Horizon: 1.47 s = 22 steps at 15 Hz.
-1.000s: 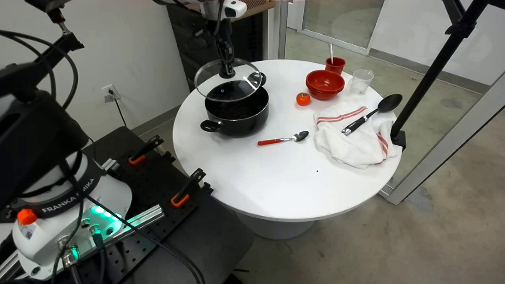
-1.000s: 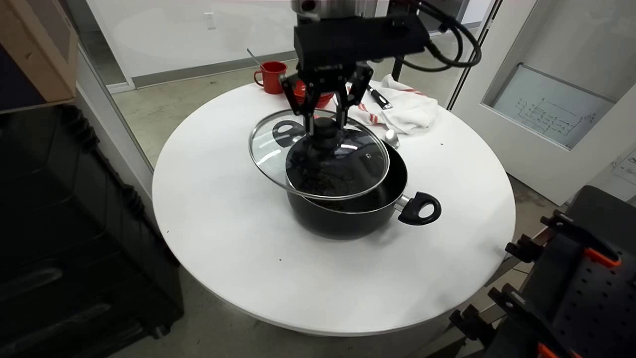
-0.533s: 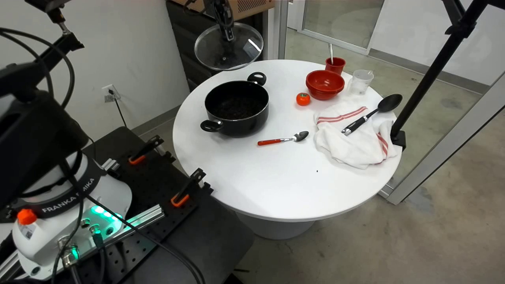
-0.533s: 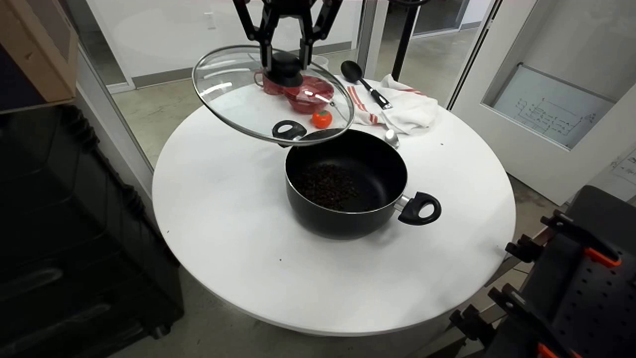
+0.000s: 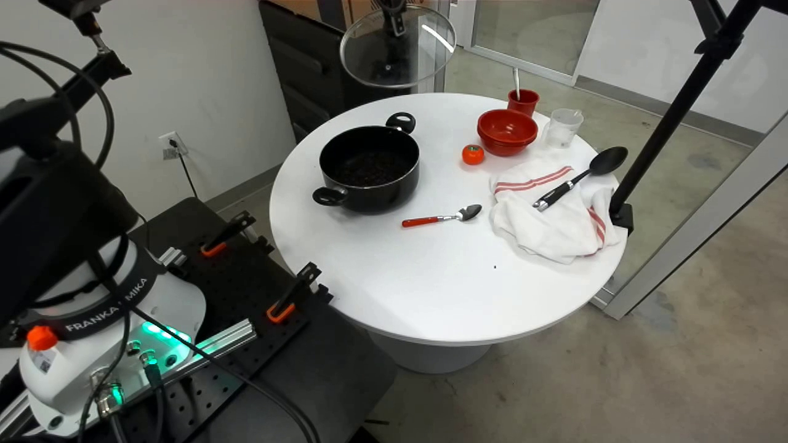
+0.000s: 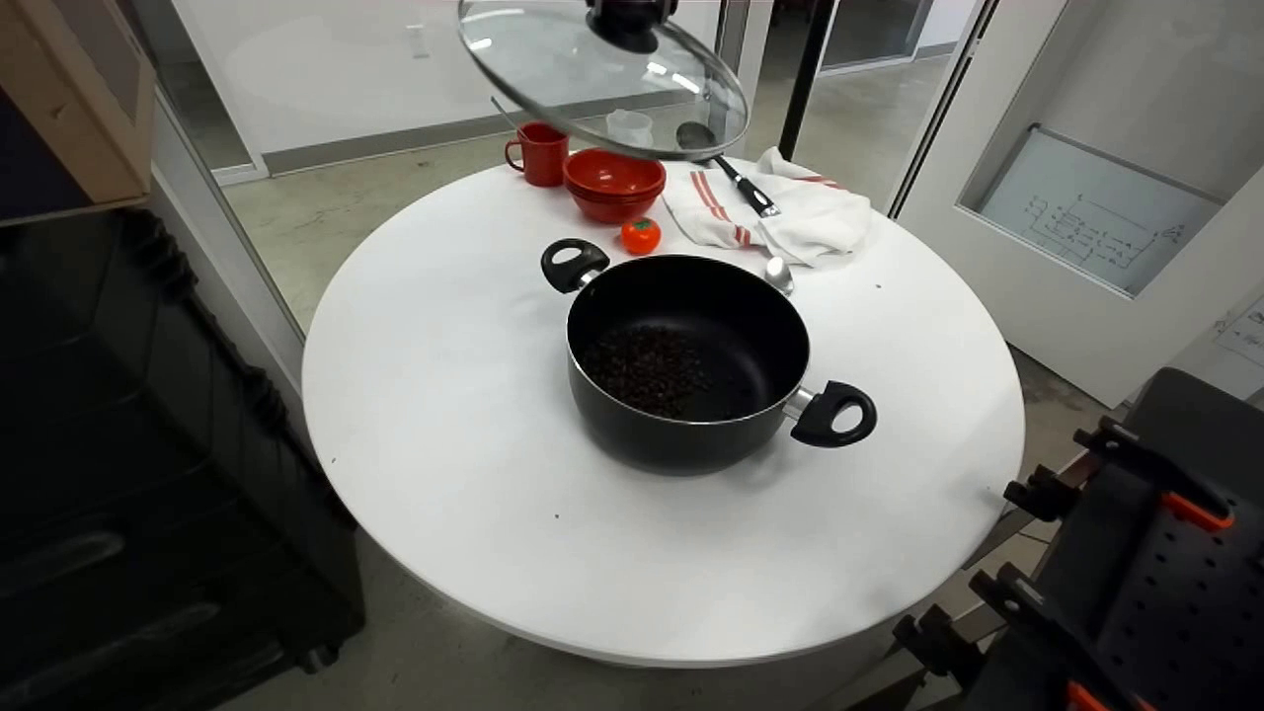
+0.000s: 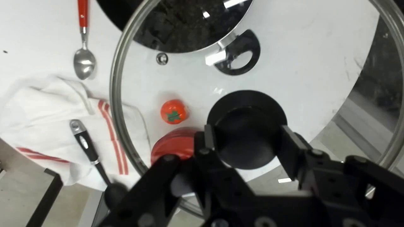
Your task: Place the lid on the table then use the spoon to mix in the pot
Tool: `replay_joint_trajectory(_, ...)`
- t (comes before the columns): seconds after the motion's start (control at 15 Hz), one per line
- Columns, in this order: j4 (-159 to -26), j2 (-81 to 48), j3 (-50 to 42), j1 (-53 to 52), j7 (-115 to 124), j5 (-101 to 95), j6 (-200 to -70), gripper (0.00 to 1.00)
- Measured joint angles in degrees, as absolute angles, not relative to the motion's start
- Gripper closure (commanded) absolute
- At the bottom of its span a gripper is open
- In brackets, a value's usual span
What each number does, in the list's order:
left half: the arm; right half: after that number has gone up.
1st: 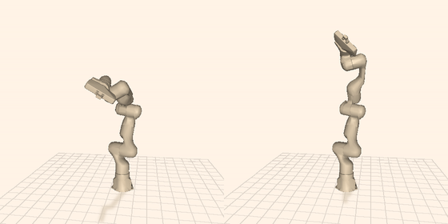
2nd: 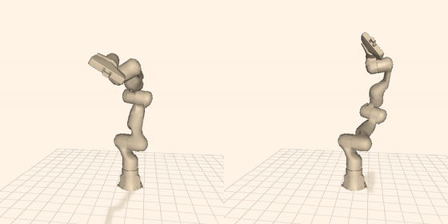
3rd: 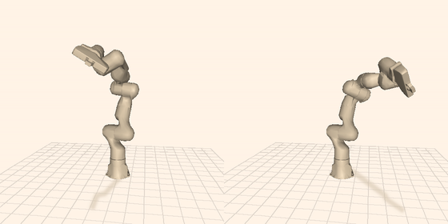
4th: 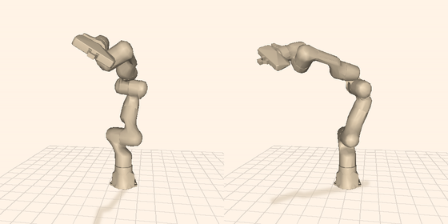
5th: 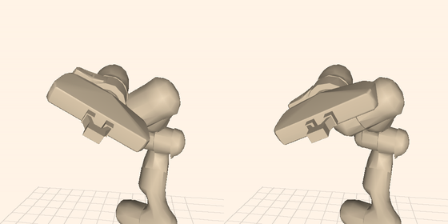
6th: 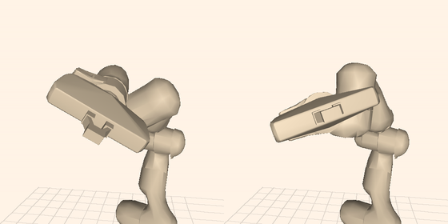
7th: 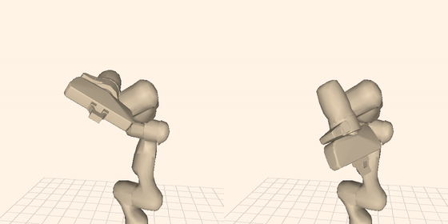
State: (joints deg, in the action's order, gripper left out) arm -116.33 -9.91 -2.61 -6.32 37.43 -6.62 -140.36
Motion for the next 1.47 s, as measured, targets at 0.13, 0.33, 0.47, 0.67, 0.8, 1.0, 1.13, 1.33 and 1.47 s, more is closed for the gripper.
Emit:
replay_joint_trajectory(0.13, -116.3, -8.3, -4.1, -3.5, 35.9, -6.6, -140.2, 0.76)
replay_joint_trajectory(0.33, -116.3, -6.3, -6.5, 0.7, 33.8, -6.5, -140.1, 0.76)
replay_joint_trajectory(0.47, -116.4, -5.6, -8.0, 3.2, 32.7, -6.5, -140.0, 0.76)
replay_joint_trajectory(0.67, -116.6, -5.5, -10.2, 6.4, 31.0, -6.5, -140.0, 0.76)
replay_joint_trajectory(0.8, -116.7, -5.9, -11.6, 8.3, 29.7, -6.4, -140.2, 0.76)
replay_joint_trajectory(1.0, -116.7, -7.4, -13.0, 10.6, 27.9, -5.9, -141.2, 0.76)
replay_joint_trajectory(1.13, -116.5, -8.7, -13.5, 11.4, 27.3, -5.9, -142.2, 0.76)
replay_joint_trajectory(1.33, -116.2, -11.2, -14.0, 11.7, 26.7, -5.9, -144.2, 0.76)
replay_joint_trajectory(1.47, -116.0, -13.6, -14.6, 11.8, 26.7, -5.9, -145.7, 0.76)
